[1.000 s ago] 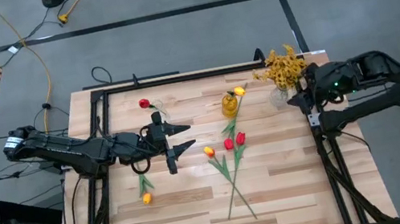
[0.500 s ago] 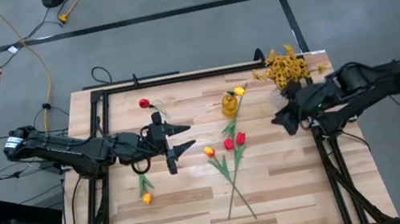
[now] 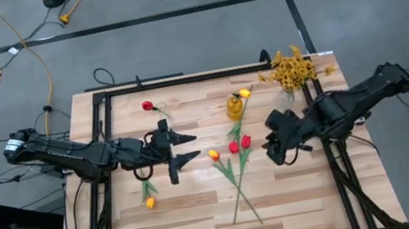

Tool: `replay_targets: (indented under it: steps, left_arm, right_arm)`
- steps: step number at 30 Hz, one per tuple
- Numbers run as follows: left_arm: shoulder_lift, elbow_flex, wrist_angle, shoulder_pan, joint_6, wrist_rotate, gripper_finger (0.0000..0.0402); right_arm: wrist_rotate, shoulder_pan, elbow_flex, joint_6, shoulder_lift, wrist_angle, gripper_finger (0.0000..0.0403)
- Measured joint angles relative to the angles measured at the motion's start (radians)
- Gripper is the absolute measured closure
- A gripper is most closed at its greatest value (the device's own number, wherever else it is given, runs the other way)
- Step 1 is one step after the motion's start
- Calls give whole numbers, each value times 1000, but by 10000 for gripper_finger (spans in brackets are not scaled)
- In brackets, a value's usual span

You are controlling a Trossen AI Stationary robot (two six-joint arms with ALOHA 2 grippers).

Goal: Sort flowers into vase by color
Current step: Put the right yellow flower into the yellow flower vase

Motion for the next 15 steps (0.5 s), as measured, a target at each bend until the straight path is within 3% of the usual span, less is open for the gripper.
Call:
replay_targets:
  steps: [15]
  left_arm:
    - [-197, 0, -383, -41, -13, -20, 193]
  right_arm:
    - [50, 36, 0, -2, 266, 286, 210]
